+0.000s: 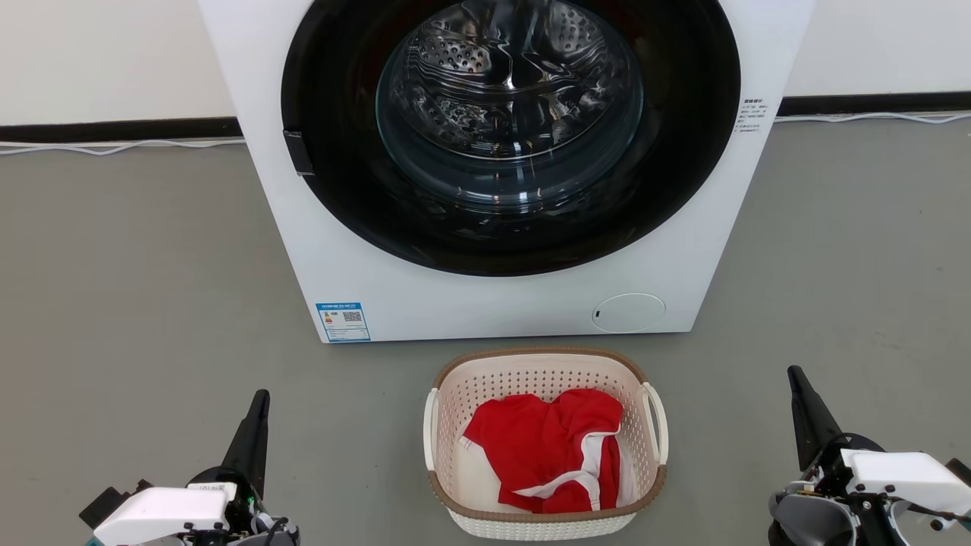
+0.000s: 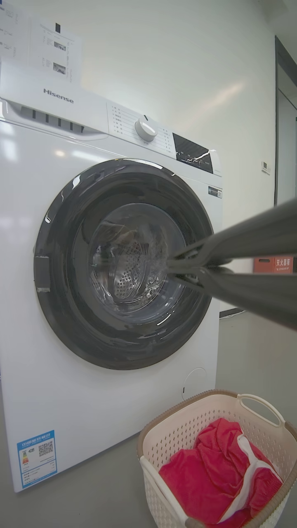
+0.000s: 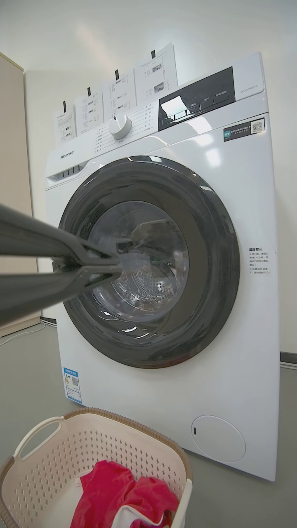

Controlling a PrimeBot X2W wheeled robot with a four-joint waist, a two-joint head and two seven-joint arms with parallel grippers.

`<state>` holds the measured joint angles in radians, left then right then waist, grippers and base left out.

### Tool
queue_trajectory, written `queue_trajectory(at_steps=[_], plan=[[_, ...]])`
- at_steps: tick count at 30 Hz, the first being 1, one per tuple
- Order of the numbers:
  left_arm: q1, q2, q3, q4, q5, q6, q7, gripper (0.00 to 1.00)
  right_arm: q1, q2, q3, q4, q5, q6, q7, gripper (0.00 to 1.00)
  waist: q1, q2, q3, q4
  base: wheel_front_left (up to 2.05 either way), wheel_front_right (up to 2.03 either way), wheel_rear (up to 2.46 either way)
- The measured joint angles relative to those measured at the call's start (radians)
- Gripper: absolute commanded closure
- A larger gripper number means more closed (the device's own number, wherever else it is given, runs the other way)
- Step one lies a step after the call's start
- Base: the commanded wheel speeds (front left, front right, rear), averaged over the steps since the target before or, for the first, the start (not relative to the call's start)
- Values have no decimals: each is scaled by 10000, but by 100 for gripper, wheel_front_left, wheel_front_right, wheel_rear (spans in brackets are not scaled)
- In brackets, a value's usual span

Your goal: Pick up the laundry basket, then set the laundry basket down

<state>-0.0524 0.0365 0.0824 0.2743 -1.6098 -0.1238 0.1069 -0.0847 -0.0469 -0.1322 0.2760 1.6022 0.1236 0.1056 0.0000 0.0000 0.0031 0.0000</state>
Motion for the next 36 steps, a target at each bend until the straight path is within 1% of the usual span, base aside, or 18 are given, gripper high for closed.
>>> queue_trajectory(at_steps=[36], plan=[[0, 0, 0, 0, 0, 2, 0, 100, 0, 0, 0, 0, 0, 0, 0, 100, 0, 0, 0, 0, 0, 0, 0]])
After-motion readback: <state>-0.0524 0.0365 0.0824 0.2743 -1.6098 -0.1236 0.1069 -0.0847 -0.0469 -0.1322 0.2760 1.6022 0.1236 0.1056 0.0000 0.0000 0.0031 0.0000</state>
